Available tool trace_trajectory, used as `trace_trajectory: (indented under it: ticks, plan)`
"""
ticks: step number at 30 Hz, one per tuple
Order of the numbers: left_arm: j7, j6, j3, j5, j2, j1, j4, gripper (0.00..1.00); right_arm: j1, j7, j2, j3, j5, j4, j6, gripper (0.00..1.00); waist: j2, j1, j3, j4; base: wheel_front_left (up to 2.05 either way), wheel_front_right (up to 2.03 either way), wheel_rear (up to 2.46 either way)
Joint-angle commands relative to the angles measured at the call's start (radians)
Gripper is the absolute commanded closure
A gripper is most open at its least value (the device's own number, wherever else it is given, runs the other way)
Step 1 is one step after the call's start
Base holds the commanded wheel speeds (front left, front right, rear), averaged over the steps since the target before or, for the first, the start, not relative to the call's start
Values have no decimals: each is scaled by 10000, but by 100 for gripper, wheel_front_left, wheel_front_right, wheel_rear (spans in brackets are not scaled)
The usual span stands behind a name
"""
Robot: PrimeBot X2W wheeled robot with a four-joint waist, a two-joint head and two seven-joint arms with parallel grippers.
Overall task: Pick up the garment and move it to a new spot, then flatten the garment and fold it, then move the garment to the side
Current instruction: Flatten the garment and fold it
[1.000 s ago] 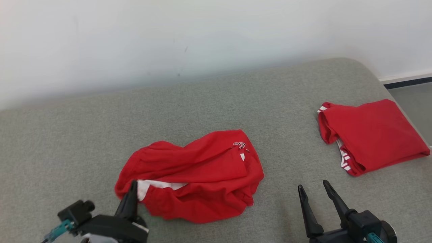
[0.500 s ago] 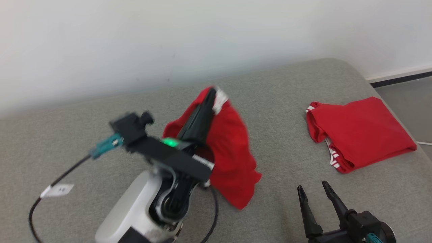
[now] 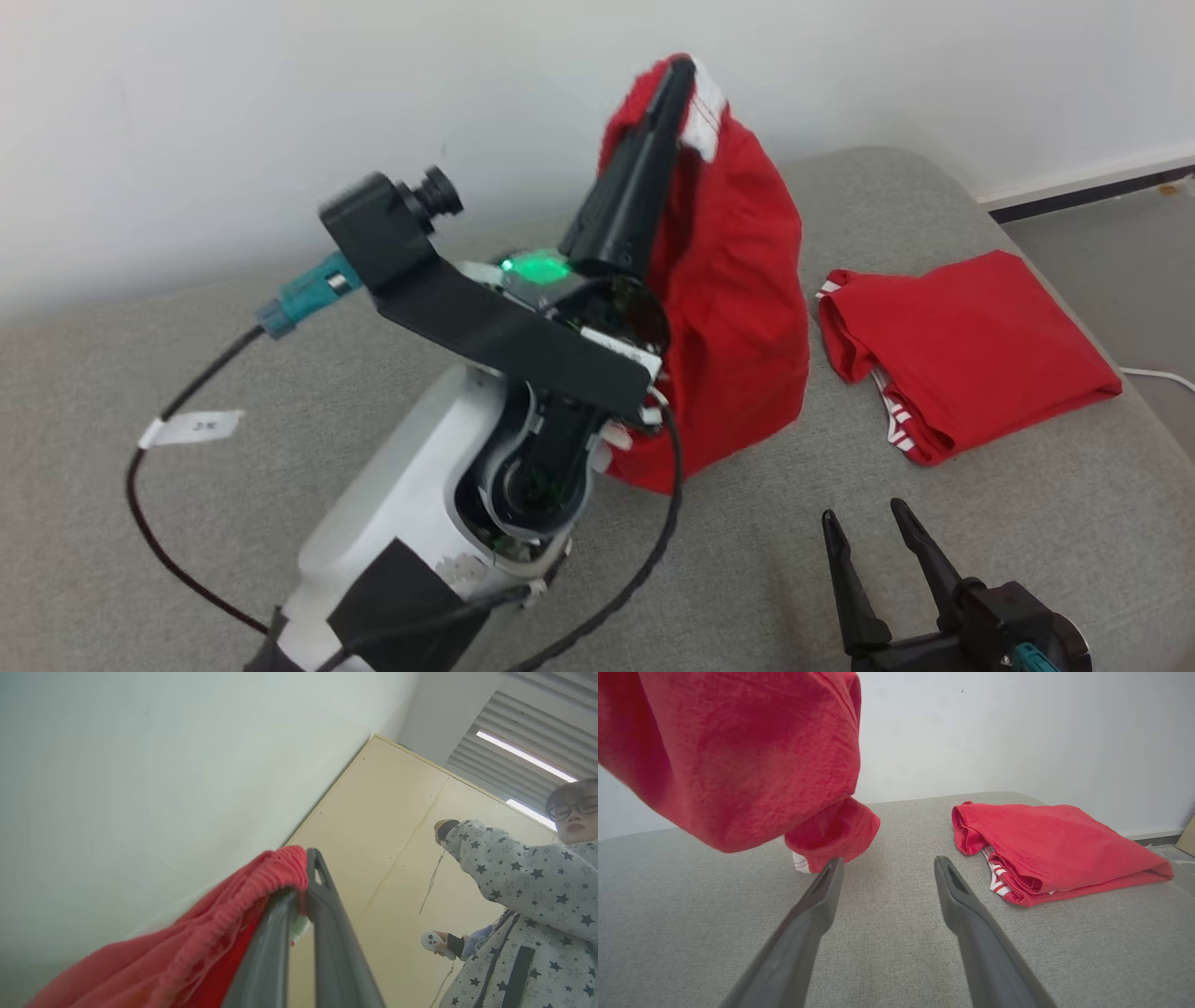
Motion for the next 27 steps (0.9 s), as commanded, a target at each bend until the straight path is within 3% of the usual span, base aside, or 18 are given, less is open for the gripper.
trace_trajectory:
  ticks: [1,7,13,17,27]
  plan:
    - [-22,-64,-206,-488,-22,279,-70,100,-40,-54,39,-63,-3,-23,-27,0,0,-1,81,112,0,0,0]
    - [-198,-75,10,-814,595,1813,1151,100,-34,-72,57,-126,5,-29,-27,0,0,-1,262,658,0,0,0]
    - [-389,91,1170,-493,1114,3198,2606,100,-115,-77,51,-133,-83,-84,-27,0,0,-1,384,1192,0,0,0]
    - [-408,252,2508,45,976,3633,3230,100,-114,-78,44,-122,-126,-116,-27,0,0,-1,473,1494,0,0,0]
    - [-400,304,4188,1744,390,3825,4072,100,-259,-64,35,37,-94,-68,-27,0,0,-1,466,1446,0,0,0]
